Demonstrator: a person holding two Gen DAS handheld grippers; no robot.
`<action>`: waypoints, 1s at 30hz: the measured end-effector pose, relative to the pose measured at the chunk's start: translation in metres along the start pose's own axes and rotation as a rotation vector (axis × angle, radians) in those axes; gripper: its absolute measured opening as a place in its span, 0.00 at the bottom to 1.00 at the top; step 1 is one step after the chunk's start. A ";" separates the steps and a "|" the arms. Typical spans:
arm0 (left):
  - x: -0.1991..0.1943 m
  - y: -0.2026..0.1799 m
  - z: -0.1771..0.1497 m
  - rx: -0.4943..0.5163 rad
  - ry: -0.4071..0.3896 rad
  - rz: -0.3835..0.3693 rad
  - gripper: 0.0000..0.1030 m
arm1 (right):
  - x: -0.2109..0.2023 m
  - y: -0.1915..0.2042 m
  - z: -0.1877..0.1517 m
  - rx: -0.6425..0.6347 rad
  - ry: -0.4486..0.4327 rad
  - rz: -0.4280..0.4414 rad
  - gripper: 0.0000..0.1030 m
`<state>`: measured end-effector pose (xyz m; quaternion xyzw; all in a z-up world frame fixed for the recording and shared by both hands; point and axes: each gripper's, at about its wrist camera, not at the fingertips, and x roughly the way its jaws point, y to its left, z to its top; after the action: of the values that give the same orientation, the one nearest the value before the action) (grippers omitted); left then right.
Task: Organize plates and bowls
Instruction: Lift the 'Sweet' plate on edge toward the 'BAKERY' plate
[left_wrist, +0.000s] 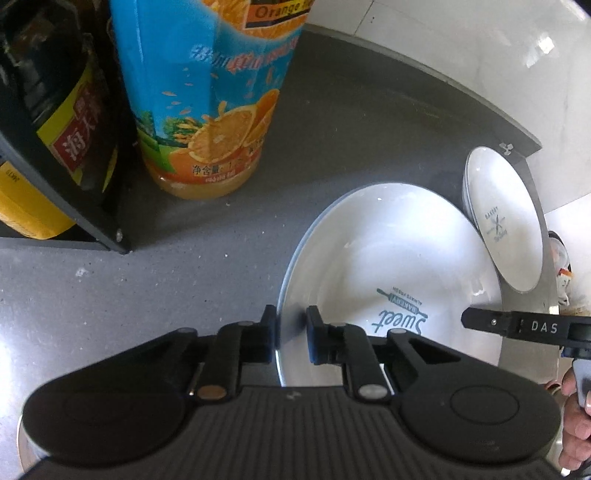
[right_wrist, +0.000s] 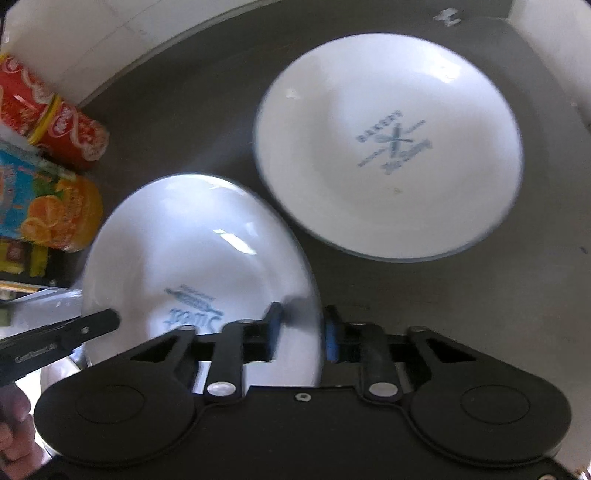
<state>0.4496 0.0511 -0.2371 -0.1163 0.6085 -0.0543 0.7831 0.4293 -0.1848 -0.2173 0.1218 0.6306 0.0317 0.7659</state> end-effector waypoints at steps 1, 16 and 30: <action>0.000 -0.001 0.000 -0.002 -0.005 0.002 0.14 | 0.000 0.000 0.000 -0.013 0.003 0.002 0.22; -0.041 0.006 -0.013 -0.031 -0.079 -0.013 0.13 | -0.029 -0.006 -0.005 -0.120 -0.077 0.105 0.18; -0.109 0.028 -0.037 -0.091 -0.158 -0.027 0.13 | -0.065 0.018 -0.020 -0.240 -0.132 0.173 0.18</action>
<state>0.3844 0.0988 -0.1503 -0.1639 0.5449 -0.0279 0.8218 0.3991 -0.1771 -0.1547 0.0850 0.5577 0.1648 0.8091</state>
